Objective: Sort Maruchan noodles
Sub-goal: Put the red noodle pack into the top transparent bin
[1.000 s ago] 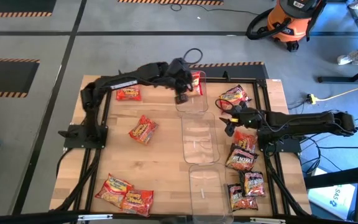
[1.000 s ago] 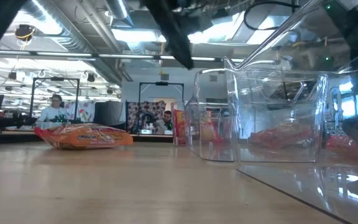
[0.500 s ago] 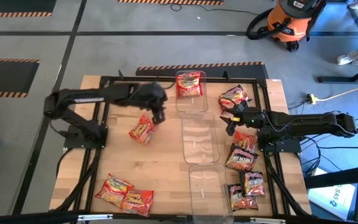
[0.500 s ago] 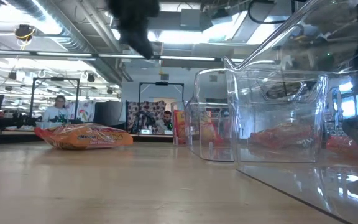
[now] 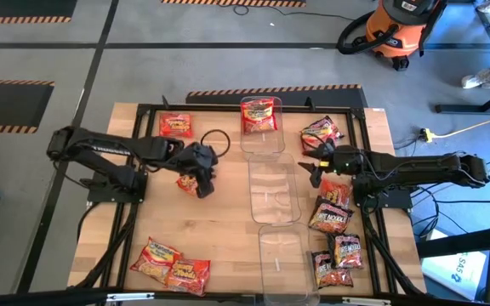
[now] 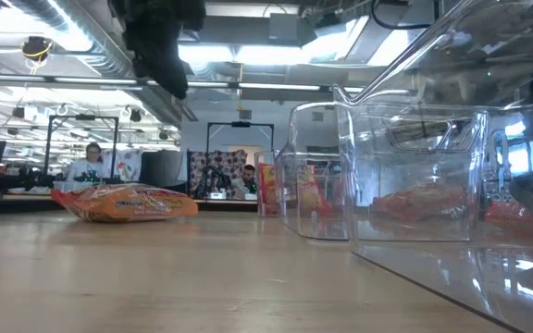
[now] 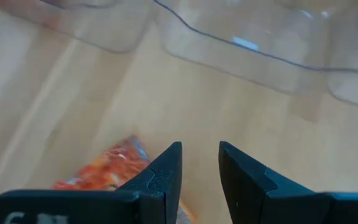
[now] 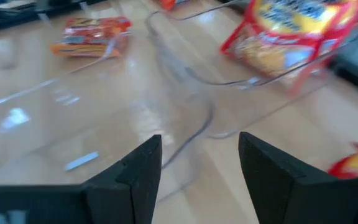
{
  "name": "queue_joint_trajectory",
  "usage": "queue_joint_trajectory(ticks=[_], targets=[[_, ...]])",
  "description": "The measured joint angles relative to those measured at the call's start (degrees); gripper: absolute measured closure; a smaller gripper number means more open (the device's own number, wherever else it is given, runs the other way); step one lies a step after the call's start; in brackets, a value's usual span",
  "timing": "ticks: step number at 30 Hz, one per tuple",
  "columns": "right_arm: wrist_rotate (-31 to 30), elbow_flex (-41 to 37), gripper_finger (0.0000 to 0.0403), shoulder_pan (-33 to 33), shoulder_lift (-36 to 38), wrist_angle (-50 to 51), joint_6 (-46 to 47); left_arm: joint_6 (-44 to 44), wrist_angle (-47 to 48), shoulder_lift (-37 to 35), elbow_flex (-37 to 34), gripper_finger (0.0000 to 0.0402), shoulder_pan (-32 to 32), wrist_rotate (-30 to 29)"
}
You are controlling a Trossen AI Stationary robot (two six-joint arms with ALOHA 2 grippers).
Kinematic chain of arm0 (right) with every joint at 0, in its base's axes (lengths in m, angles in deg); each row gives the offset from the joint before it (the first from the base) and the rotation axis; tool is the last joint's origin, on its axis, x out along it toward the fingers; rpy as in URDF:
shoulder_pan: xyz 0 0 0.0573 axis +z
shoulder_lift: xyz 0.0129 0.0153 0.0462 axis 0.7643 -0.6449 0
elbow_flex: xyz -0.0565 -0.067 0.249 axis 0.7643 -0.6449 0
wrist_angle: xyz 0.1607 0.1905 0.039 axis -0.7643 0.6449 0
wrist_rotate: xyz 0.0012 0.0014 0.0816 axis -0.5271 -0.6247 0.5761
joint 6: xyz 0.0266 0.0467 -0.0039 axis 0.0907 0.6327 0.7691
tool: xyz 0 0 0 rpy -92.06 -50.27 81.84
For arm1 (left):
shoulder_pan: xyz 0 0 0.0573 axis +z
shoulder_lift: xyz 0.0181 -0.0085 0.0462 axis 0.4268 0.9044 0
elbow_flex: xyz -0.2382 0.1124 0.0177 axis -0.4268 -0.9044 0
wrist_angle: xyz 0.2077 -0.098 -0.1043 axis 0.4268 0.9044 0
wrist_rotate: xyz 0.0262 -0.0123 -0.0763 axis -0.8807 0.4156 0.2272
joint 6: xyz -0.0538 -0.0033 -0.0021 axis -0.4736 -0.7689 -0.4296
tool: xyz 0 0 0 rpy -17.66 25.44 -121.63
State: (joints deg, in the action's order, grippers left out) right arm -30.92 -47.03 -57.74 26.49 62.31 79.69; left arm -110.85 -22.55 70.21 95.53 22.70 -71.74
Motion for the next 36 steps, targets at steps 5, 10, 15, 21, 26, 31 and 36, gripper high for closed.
queue_joint_trajectory(ticks=[5,10,15,21,26,31,36], targets=[[7.3,0.0,0.0210,0.0,0.0,0.2,3.1,-3.6,0.0,0.2,-1.2,0.0303,-4.2,0.5],[13.2,0.0,0.0210,0.0,0.0,0.4,5.5,-7.7,0.0,0.2,-2.9,0.0303,-10.5,4.0],[14.8,0.0,0.0210,0.0,0.0,0.4,5.8,-15.5,0.2,0.2,-6.0,0.0303,-18.2,6.2],[14.8,0.0,0.0210,0.0,0.0,0.4,5.8,-21.5,-0.1,0.2,-7.8,0.0303,-22.7,2.1],[14.5,0.0,0.0210,0.0,0.0,0.5,5.8,-25.2,-0.4,0.2,-7.8,0.0288,-21.9,1.2],[13.7,0.0,0.0210,0.0,0.0,0.5,5.7,-30.0,-0.4,0.2,-10.0,0.0240,-21.2,3.3],[13.7,-0.1,0.0210,0.0,0.0,0.5,5.4,-32.7,-0.5,0.2,-12.9,0.0194,-21.6,3.9]])
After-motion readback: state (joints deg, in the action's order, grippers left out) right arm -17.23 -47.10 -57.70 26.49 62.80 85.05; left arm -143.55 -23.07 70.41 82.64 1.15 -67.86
